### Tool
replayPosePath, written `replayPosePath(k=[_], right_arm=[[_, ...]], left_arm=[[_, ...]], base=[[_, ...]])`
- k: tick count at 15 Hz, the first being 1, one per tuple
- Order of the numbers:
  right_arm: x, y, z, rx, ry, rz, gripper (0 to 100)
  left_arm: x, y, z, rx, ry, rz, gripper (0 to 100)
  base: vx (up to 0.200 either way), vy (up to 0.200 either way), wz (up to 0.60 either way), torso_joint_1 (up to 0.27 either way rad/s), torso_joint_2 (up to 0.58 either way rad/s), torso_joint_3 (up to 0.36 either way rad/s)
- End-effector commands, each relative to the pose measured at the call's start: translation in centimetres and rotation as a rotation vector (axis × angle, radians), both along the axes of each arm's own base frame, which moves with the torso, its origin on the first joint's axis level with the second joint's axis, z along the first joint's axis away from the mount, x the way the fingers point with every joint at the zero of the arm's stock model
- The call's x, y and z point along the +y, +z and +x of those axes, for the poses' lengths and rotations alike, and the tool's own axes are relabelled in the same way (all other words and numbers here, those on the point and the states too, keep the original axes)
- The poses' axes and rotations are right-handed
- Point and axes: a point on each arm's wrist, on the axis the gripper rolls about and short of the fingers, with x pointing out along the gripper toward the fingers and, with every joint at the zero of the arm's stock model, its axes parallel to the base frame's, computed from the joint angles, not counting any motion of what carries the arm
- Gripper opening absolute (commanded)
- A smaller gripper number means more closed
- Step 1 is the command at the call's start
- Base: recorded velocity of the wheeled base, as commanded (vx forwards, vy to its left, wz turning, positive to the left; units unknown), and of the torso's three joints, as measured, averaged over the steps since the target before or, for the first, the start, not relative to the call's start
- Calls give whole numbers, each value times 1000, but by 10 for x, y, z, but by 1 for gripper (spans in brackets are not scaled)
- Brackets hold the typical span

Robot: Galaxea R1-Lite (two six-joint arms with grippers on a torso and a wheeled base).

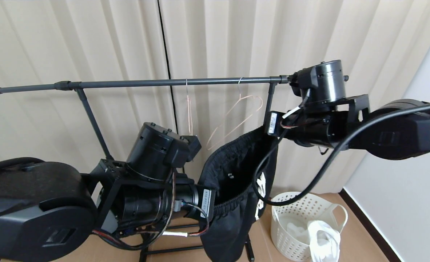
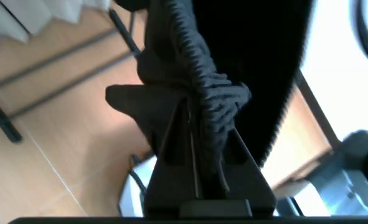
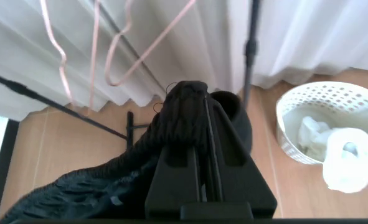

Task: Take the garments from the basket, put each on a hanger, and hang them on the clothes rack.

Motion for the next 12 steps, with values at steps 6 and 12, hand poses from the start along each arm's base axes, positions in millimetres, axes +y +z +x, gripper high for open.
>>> replayPosePath(k=[6,12], right_arm=[[-43,7,-16,-68,-80,38,0],[-43,-6,9,-66,-112,28,0]], left_arm=[[-9,-4,58,-77,72,42,100],[14,9,67,-122,104,49,100]], base=[[0,0,0,0,0,0],[0,0,0,0,0,0]])
